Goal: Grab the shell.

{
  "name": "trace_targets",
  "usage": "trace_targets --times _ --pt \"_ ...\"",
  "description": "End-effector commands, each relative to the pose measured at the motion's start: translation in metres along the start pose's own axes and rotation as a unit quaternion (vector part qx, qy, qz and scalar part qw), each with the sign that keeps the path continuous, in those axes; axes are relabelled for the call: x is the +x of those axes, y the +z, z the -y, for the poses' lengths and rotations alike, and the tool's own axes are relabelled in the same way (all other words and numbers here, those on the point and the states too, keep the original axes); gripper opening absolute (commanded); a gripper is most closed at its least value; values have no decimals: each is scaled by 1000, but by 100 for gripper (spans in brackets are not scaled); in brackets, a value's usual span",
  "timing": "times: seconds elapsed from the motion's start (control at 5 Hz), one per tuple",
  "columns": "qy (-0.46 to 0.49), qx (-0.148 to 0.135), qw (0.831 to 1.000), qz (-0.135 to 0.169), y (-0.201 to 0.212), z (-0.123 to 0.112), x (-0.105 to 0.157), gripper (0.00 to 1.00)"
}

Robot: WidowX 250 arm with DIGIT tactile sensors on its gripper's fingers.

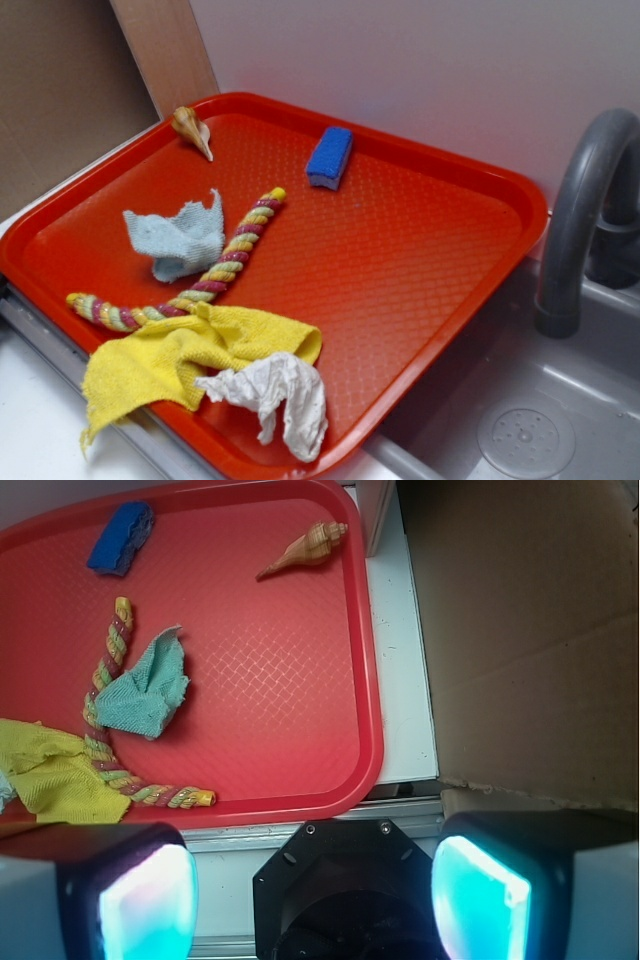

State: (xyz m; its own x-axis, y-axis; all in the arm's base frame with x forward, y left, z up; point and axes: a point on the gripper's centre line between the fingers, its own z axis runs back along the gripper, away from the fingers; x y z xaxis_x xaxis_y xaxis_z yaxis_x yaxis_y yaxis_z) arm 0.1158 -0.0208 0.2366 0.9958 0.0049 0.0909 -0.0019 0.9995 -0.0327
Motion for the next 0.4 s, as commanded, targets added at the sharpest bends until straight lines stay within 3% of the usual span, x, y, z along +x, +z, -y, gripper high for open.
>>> trace_targets --times 0.0,0.2 --pt "0 0 1000 0 0 0 0 100" --pt "127 -23 992 -6 -17 14 11 100"
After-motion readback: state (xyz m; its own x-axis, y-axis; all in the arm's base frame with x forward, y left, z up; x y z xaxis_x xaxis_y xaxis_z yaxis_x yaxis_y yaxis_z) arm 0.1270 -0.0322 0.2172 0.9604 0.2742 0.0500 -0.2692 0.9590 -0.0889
